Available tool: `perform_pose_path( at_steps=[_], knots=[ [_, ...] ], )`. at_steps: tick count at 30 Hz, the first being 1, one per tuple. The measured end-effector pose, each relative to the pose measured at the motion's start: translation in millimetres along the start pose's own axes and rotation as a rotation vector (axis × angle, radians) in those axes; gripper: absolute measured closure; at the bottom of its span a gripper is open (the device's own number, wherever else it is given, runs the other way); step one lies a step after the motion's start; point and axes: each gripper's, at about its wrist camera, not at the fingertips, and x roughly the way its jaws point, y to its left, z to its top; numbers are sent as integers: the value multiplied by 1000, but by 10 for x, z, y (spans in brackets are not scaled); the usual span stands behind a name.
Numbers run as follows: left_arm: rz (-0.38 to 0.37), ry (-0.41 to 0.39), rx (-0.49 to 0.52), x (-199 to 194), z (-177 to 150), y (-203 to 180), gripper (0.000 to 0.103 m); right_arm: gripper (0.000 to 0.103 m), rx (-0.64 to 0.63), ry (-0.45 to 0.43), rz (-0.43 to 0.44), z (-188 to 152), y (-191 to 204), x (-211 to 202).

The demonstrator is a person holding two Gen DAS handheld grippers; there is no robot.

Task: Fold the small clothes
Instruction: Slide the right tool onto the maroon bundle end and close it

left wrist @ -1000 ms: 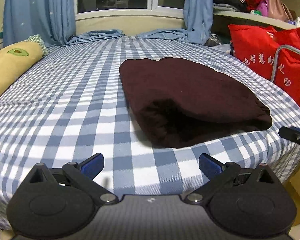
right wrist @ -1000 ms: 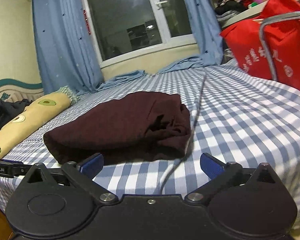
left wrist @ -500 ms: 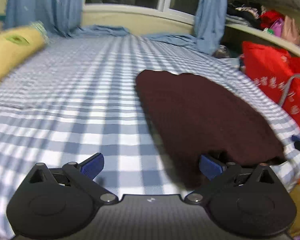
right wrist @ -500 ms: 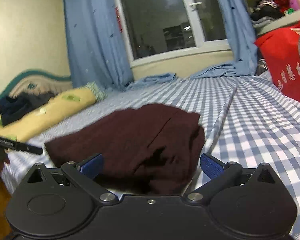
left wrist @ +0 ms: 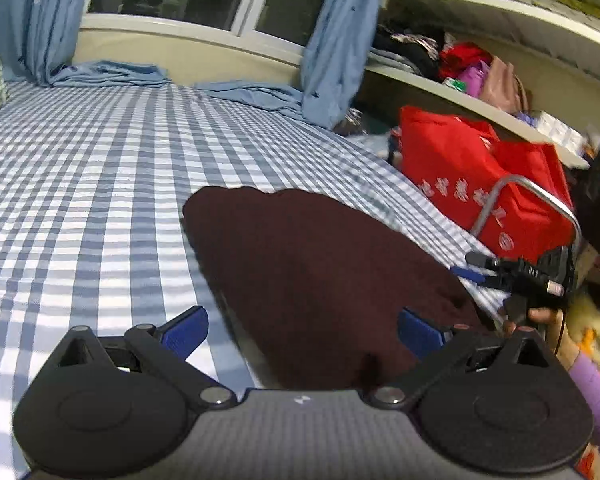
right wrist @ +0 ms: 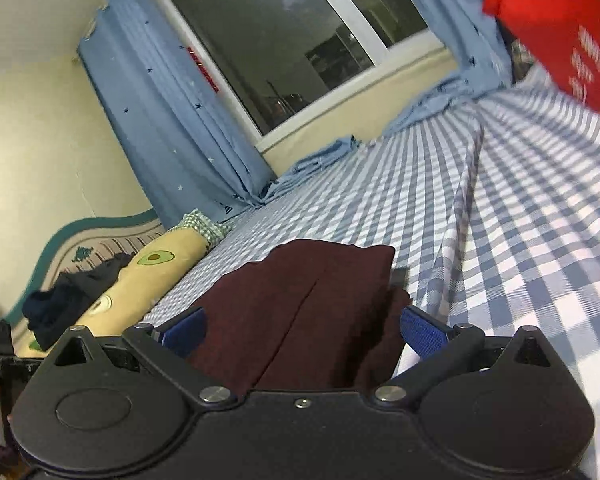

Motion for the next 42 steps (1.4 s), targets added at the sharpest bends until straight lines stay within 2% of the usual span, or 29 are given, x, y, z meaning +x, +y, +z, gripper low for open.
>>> perform_pose_path(
  at_steps=[3,6,9,12,17,20,33,42],
  knots=[
    [-35,14,-93,236,102,141,1,0,37,36,0,59,-89,207],
    [-62,61,-168,511,132,292,1,0,33,78,-20,81,-138,361],
    [-76,106,-201,754,110,403,1,0,26,110,-52,59,-168,423],
    [-83,156,-224,912,42,476,1,0,20,131,-48,15,-179,466],
    [-110,183,-273,1066,-51,549,1,0,4,155,7,-33,-161,496],
    [-109,174,-255,1097,-93,564,0,0,-9,167,37,-51,-140,491],
    [-101,140,-181,1198,-90,469,0,0,-34,175,17,-60,-63,531],
    [-88,173,-187,1262,-28,444,0,0,-45,179,8,-56,-73,558]
  ],
)
